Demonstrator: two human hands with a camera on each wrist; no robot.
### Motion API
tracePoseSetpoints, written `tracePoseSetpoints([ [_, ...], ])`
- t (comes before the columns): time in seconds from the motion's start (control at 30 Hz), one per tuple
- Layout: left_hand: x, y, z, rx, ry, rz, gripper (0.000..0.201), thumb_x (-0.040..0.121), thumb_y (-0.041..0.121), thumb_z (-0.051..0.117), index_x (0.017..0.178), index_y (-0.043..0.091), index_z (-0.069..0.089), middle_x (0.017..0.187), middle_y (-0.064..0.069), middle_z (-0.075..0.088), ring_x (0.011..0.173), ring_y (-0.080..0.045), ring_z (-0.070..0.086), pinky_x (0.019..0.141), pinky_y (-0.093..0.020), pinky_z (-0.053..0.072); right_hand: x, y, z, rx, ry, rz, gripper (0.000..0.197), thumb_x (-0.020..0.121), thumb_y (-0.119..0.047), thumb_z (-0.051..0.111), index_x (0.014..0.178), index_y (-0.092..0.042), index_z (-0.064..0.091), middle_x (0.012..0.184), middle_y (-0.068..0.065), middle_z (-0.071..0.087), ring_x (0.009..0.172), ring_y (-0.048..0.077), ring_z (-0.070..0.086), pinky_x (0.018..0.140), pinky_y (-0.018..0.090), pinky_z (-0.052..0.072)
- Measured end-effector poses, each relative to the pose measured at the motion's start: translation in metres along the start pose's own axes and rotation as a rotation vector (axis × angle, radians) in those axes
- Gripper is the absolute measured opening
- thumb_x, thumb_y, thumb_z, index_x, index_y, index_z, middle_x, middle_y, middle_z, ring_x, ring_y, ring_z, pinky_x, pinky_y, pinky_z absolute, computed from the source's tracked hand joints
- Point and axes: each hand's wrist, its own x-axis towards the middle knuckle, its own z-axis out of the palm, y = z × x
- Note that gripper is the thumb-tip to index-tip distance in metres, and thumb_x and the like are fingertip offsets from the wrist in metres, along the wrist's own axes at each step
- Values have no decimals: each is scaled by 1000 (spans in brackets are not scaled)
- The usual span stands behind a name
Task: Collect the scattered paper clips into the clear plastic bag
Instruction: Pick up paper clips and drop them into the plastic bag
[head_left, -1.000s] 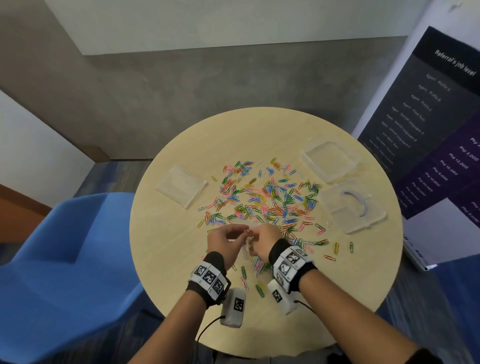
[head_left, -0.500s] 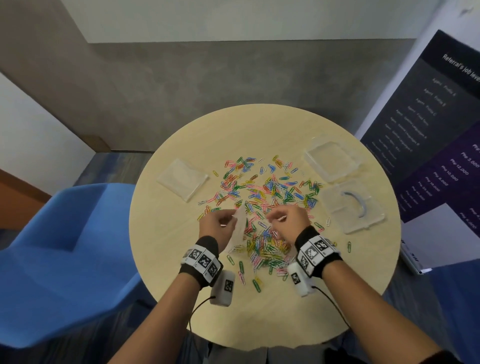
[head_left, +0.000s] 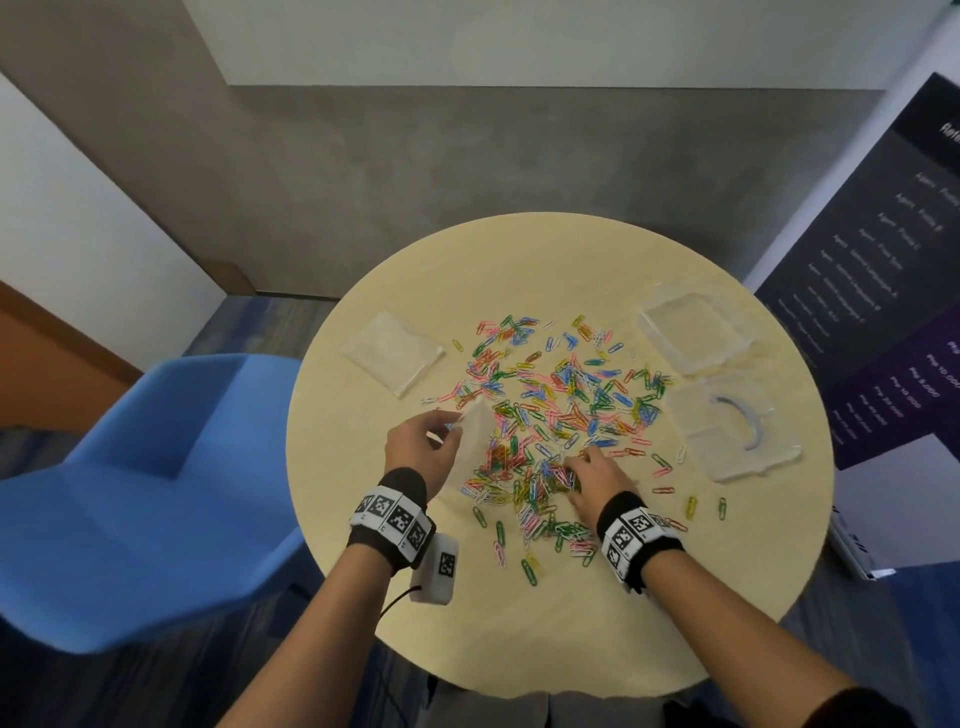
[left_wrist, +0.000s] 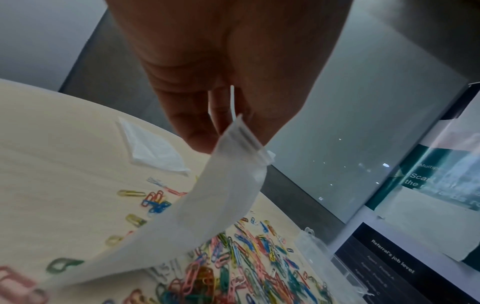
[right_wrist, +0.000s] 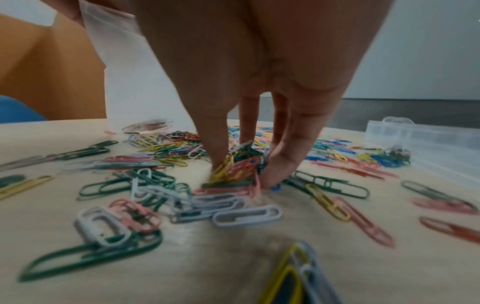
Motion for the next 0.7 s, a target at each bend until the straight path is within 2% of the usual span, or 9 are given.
tracePoseSetpoints([
  [0.07,-3,-2,2,-36,-23,-23,15,87,26,65,99,25,74,78,8,66,67,-18,66,69,-31,57,3,2,-4,54,13,-5,40,90,-16,62,129,-18,56,135,8,52,118,25,55,99,35,48],
  [0.13,-7,-1,6,-94,-59,-49,15,87,24,66,100,23,74,80,4,67,68,-23,69,65,-34,60,6,9,-8,178,46,49,34,87,-14,66,121,-16,65,122,7,65,109,23,63,97,32,50],
  [0.23,-14,7,14,-170,-112,-74,11,89,21,66,98,21,72,82,-3,69,65,-22,71,57,-28,59,9,23,-16,494,68,187,22,83,-10,72,104,-10,74,104,7,73,90,20,70,84,26,55],
  [0.3,-18,12,21,-215,-146,-80,13,90,20,66,101,18,72,81,-3,70,63,-20,71,56,-28,59,8,31,-24,728,75,251,19,79,-9,76,98,-9,75,95,8,74,80,20,71,81,28,57],
  [0.37,-21,16,29,-254,-177,-99,17,90,18,65,106,15,72,81,-3,71,64,-20,72,56,-28,59,6,34,-35,1028,52,266,23,78,-5,76,100,-5,73,95,13,74,77,23,72,83,34,58],
  [0.43,-22,20,37,-281,-205,-115,20,90,16,64,109,13,71,83,-4,72,65,-19,72,57,-29,60,0,26,-48,1424,-25,242,28,81,3,70,108,3,67,98,18,71,78,25,71,77,31,60],
  [0.5,-23,25,43,-283,-223,-113,23,90,15,64,112,12,70,84,-4,72,65,-19,72,58,-29,60,-7,9,-59,1662,-63,178,30,83,7,65,112,8,63,102,17,69,82,24,70,72,26,60],
  [0.6,-22,31,50,-272,-227,-103,24,91,14,63,114,10,69,84,-2,69,69,-22,71,60,-28,61,-12,-15,-65,1811,-80,97,29,85,6,62,114,6,62,105,16,69,83,22,70,69,23,59],
  [0.7,-21,37,52,-250,-238,-82,25,91,16,63,115,10,68,85,2,66,71,-21,71,61,-27,60,-11,-33,-59,1834,-36,129,23,86,7,62,108,5,64,97,12,70,78,20,70,67,23,58],
])
